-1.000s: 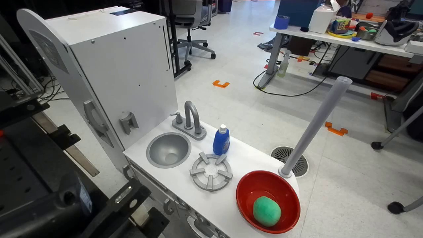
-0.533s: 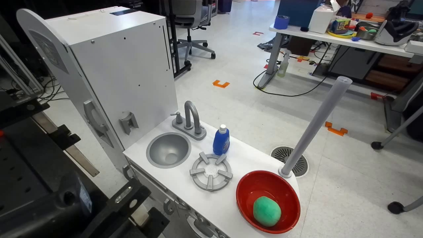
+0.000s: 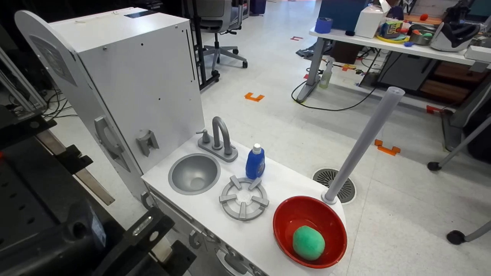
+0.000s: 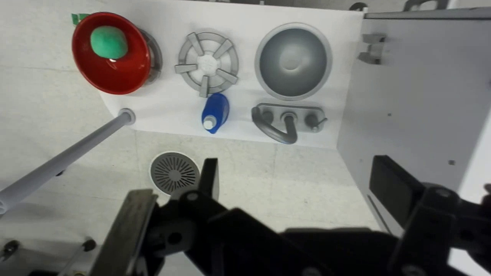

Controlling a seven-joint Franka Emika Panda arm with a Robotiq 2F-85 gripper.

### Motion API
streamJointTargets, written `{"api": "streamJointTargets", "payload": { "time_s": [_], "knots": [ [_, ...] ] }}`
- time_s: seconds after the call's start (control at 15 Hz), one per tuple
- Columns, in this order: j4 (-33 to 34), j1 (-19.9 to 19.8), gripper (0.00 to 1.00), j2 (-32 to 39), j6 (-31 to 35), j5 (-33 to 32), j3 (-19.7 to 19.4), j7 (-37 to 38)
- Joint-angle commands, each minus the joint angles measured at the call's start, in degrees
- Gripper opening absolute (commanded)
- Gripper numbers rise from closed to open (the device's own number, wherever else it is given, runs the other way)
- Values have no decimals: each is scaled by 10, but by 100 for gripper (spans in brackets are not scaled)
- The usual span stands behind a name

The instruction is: Move the the right tap faucet

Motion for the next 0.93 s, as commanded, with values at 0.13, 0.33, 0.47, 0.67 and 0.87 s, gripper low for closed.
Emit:
{"api": "streamJointTargets", "payload": {
  "time_s": [0.13,0.33,0.47,0.67,0.87],
  "knots": [
    [179,46,100,223,23,-110,-84,82],
    [282,63,100,337,25,-115,-121,92],
    [347,62,100,406,30,-102,-132,81],
    [442,47,100,502,34,-83,-123,45],
    [468,21,100,523,27,-44,-78,-24]
  ]
}}
